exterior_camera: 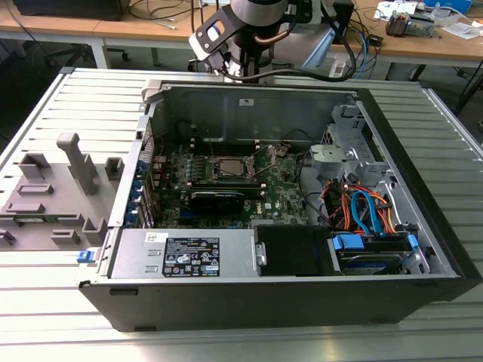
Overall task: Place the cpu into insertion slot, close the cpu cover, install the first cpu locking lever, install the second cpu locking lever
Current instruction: 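Close the cpu cover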
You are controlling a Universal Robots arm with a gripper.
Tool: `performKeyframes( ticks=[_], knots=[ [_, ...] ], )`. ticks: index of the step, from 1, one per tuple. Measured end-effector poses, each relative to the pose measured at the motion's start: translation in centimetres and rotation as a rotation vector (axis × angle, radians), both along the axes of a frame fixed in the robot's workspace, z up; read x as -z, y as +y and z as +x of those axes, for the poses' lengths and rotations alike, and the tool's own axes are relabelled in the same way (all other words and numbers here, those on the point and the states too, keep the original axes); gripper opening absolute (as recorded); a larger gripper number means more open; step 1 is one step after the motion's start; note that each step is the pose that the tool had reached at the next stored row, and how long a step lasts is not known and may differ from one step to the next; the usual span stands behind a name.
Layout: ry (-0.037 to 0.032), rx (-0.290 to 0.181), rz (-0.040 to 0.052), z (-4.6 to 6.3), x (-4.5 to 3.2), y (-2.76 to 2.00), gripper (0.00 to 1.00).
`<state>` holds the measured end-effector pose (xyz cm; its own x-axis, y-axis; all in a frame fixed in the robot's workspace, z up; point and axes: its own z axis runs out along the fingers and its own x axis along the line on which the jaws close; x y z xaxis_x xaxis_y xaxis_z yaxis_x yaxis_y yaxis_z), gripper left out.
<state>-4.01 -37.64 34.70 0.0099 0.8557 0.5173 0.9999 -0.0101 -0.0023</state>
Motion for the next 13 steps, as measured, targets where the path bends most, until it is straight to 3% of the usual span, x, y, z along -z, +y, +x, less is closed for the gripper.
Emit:
performKeyframes(
  ticks=[4,7,9,10,12,13],
  knots=[
    [0.0001,0.000,0.0042,0.00,-0.01,0.00,0.11],
    [0.0001,0.000,-0.0481,0.00,-0.02,0.00,0.11],
    [0.0000,0.000,-0.1040,0.00,-0.01,0.00,0.11],
    [0.0001,0.000,-0.1204,0.00,-0.01,0.00,0.11],
    [0.0000,0.000,-0.1846,0.00,-0.01,0.00,0.11],
    [0.0000,0.000,-0.2114,0.00,-0.01,0.00,0.11]
  ],
)
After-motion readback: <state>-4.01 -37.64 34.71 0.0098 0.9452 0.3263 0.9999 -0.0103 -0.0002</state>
